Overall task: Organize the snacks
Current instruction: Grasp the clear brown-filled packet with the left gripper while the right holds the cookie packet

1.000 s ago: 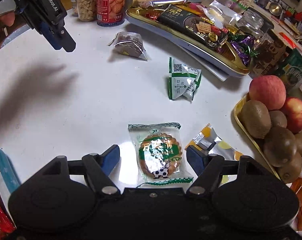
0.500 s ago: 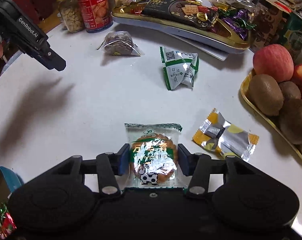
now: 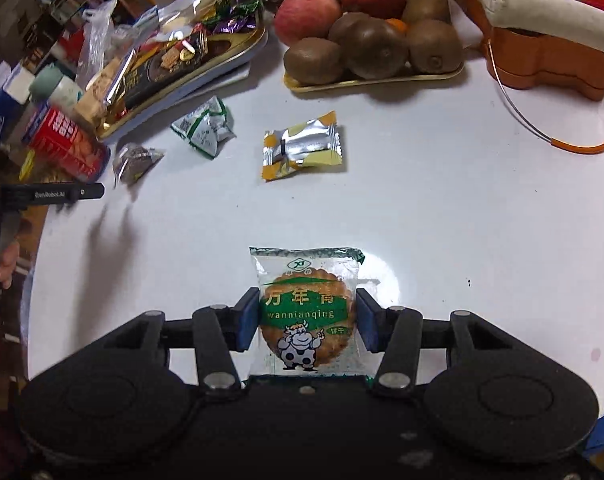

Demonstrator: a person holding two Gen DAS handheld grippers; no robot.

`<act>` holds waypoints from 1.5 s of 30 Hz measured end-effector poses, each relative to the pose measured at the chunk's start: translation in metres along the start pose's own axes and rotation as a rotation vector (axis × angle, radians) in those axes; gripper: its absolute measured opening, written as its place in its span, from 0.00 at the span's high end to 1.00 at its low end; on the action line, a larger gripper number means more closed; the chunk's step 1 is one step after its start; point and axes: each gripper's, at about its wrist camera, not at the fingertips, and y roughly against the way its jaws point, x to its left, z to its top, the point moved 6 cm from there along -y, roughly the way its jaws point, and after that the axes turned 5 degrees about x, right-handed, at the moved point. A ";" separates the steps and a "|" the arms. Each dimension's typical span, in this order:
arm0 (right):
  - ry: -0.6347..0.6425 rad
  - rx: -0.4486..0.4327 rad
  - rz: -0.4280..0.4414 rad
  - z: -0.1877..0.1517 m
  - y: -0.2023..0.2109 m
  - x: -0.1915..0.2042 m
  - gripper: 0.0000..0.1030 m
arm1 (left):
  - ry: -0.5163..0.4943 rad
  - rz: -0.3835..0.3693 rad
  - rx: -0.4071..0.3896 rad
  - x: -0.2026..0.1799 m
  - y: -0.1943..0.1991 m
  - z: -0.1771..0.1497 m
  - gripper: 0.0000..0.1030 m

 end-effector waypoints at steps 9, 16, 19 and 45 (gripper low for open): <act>-0.014 -0.003 0.091 0.012 -0.007 0.019 0.49 | -0.251 -0.028 0.091 -0.033 -0.027 0.049 0.39; -0.040 0.003 0.103 0.014 -0.010 0.015 0.49 | -0.381 -0.025 0.154 -0.063 -0.049 0.052 0.39; -0.041 -0.008 0.104 0.016 -0.008 0.014 0.49 | -0.389 -0.013 0.159 -0.069 -0.053 0.053 0.39; -0.055 -0.049 0.109 0.025 -0.003 0.015 0.49 | -0.082 -0.014 0.139 -0.020 -0.038 -0.012 0.55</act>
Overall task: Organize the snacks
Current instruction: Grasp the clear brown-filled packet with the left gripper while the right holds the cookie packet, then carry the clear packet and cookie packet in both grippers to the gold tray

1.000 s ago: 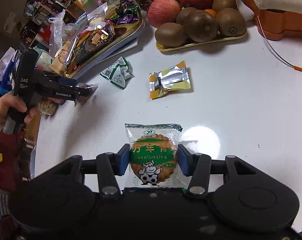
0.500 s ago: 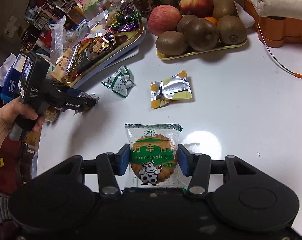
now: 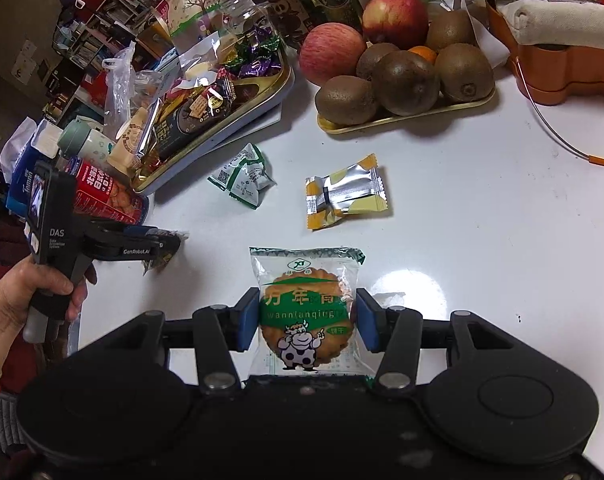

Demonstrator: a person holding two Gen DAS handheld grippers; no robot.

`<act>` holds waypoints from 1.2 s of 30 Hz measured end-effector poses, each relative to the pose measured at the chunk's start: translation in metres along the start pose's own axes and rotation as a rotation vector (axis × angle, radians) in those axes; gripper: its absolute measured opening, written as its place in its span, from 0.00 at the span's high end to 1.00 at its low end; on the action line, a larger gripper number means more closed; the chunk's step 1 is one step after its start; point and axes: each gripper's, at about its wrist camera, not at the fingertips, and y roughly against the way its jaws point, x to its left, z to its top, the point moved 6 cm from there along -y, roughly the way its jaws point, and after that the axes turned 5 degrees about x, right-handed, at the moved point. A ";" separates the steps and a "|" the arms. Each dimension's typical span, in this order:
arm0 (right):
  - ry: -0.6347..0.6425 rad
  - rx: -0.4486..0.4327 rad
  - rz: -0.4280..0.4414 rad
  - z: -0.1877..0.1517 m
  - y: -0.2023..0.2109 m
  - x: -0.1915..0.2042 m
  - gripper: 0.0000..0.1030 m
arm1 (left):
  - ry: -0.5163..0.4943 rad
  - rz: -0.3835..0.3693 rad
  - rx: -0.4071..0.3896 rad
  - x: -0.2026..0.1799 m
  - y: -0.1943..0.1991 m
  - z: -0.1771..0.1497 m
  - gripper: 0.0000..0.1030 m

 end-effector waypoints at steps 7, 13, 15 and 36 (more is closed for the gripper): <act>-0.042 0.017 -0.033 -0.002 -0.009 -0.014 0.49 | 0.195 -0.055 -0.012 -0.004 0.008 -0.043 0.55; -0.031 0.047 -0.071 -0.009 -0.021 -0.018 0.49 | 0.299 -0.092 -0.040 -0.029 0.024 -0.079 0.55; -0.016 0.054 -0.086 -0.012 -0.024 -0.016 0.49 | 0.344 -0.097 -0.044 -0.035 0.027 -0.087 0.55; 0.044 0.078 -0.186 -0.028 -0.037 -0.024 0.49 | 0.522 -0.105 -0.087 -0.050 0.063 -0.112 0.55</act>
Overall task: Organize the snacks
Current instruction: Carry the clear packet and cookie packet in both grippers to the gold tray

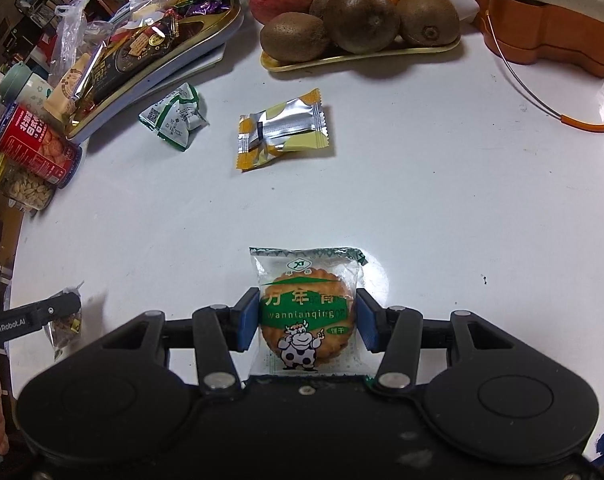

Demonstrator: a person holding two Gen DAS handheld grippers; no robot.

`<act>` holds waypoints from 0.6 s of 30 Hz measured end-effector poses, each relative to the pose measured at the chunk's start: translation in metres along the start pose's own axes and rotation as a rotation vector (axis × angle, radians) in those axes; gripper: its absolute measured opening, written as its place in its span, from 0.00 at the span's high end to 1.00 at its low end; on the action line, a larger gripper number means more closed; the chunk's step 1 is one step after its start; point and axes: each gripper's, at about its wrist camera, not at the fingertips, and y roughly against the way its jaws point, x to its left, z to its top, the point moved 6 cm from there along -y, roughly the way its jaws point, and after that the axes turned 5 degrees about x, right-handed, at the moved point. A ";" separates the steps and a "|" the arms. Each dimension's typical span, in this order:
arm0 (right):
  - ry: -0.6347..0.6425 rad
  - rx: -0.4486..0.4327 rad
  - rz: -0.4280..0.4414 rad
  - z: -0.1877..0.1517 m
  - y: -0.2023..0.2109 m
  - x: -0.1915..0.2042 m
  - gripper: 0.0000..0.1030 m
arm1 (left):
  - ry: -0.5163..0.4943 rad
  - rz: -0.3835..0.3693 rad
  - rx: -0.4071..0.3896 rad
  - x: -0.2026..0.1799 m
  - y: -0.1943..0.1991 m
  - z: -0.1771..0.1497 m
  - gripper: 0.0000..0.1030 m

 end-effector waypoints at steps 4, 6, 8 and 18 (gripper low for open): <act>0.001 -0.018 -0.007 -0.002 0.007 -0.001 0.49 | 0.015 0.027 -0.020 0.001 0.006 0.000 0.55; 0.015 -0.042 -0.006 -0.004 0.018 0.001 0.49 | 0.025 0.026 -0.033 0.002 0.013 -0.002 0.55; 0.039 -0.072 0.005 -0.010 0.037 0.006 0.49 | 0.032 0.020 -0.043 0.002 0.023 -0.005 0.55; 0.106 -0.181 0.067 -0.089 0.115 0.025 0.49 | -0.026 -0.041 -0.100 -0.026 0.080 -0.059 0.55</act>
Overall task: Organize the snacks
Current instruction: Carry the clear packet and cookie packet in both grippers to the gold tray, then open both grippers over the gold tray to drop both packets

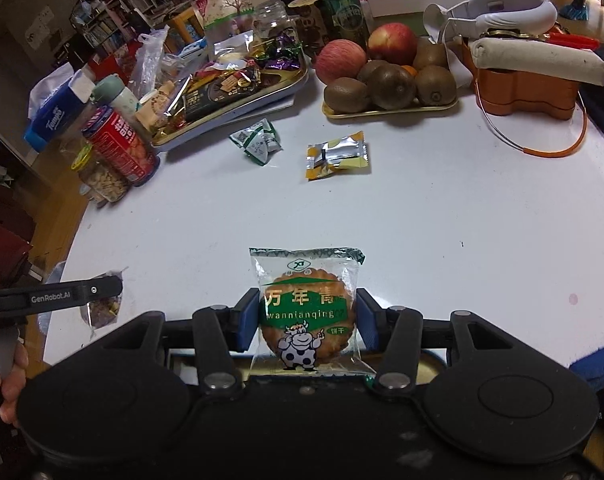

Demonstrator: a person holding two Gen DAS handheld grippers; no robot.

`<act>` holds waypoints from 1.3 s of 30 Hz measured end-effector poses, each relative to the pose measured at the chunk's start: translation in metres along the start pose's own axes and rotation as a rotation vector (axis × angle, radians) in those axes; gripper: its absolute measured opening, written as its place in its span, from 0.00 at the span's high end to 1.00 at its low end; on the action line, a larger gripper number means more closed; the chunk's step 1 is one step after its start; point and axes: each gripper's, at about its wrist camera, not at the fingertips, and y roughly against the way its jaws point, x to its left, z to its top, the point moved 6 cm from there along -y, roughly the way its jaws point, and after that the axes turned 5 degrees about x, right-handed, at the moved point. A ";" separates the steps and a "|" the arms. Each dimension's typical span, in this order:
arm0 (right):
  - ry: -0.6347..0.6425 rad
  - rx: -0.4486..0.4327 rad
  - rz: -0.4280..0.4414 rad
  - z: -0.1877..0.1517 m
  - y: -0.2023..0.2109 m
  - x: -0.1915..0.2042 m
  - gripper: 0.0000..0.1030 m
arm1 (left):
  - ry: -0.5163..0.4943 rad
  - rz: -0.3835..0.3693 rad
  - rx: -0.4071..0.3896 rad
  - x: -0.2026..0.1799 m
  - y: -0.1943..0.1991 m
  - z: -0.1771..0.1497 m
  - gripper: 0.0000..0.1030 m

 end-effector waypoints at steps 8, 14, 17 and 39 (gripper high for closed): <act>-0.012 0.049 -0.039 -0.044 0.004 -0.002 0.49 | -0.056 -0.042 0.032 -0.036 0.012 -0.052 0.55; 0.017 0.092 -0.127 -0.056 -0.004 -0.015 0.49 | -0.101 -0.066 0.088 -0.066 0.007 -0.084 0.55; 0.009 0.116 -0.145 -0.059 -0.008 -0.021 0.49 | -0.132 -0.052 0.105 -0.079 0.002 -0.096 0.55; -0.050 0.084 -0.114 -0.057 0.002 -0.020 0.44 | -0.121 -0.062 0.133 -0.084 0.006 -0.100 0.48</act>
